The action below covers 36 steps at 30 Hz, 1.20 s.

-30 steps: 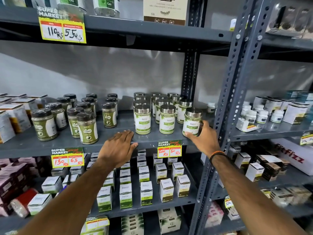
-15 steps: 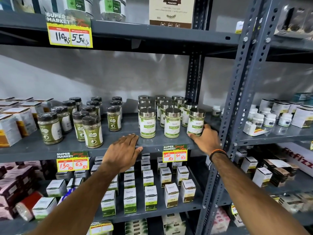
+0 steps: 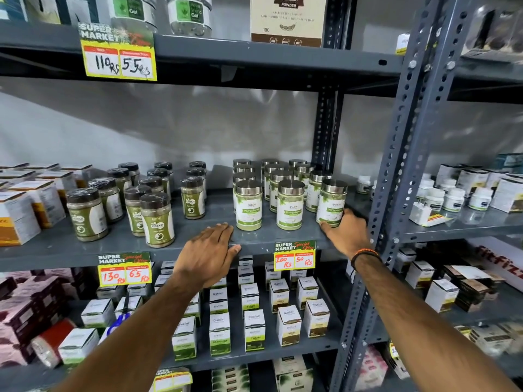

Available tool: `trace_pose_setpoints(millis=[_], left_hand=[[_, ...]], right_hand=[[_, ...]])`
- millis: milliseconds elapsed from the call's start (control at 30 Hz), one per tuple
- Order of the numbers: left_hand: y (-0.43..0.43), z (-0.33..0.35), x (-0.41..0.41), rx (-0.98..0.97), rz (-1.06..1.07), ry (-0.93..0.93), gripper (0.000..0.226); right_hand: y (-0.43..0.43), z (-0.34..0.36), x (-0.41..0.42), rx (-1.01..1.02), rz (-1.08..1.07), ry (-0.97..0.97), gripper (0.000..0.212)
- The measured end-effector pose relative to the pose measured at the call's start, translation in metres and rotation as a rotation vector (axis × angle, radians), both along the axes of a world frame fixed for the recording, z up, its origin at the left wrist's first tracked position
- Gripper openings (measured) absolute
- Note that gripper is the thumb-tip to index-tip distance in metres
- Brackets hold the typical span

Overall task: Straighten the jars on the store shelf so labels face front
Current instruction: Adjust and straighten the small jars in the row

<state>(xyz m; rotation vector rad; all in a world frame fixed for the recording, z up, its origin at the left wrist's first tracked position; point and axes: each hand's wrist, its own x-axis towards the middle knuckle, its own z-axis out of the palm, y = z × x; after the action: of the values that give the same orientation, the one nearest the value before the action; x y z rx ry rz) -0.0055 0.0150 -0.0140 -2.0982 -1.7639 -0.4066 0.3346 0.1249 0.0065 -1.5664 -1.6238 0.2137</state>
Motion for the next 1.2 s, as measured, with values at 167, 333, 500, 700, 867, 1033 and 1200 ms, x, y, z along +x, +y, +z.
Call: trace_pose_setpoints(millis=[167,333,500,700,867,1033,1200], left_hand=[[-0.001,0.001,0.001,-0.013,-0.002,-0.013,0.069],[-0.015,0.014,0.004,-0.008,-0.059,-0.047,0.069],[-0.04,0.048,-0.005,0.072,-0.069,-0.028,0.075],[-0.085,0.091,-0.057,0.201,-0.01,-0.016,0.07],[-0.126,0.098,-0.13,0.221,0.1,-0.085,0.069],[-0.152,0.086,-0.198,0.197,0.192,-0.128,0.074],[-0.152,0.063,-0.247,0.122,0.259,-0.14,0.07]], right_hand=[[-0.003,-0.002,-0.001,0.026,-0.011,-0.005,0.047],[-0.035,-0.004,-0.006,0.156,-0.042,0.034,0.063],[-0.078,0.013,-0.032,0.336,0.007,-0.033,0.061],[-0.121,0.051,-0.124,0.438,0.29,0.007,0.055],[-0.146,0.052,-0.21,0.393,0.462,0.113,0.054],[-0.146,0.032,-0.272,0.267,0.471,0.125,0.071],[-0.134,0.011,-0.308,0.103,0.403,0.047,0.109]])
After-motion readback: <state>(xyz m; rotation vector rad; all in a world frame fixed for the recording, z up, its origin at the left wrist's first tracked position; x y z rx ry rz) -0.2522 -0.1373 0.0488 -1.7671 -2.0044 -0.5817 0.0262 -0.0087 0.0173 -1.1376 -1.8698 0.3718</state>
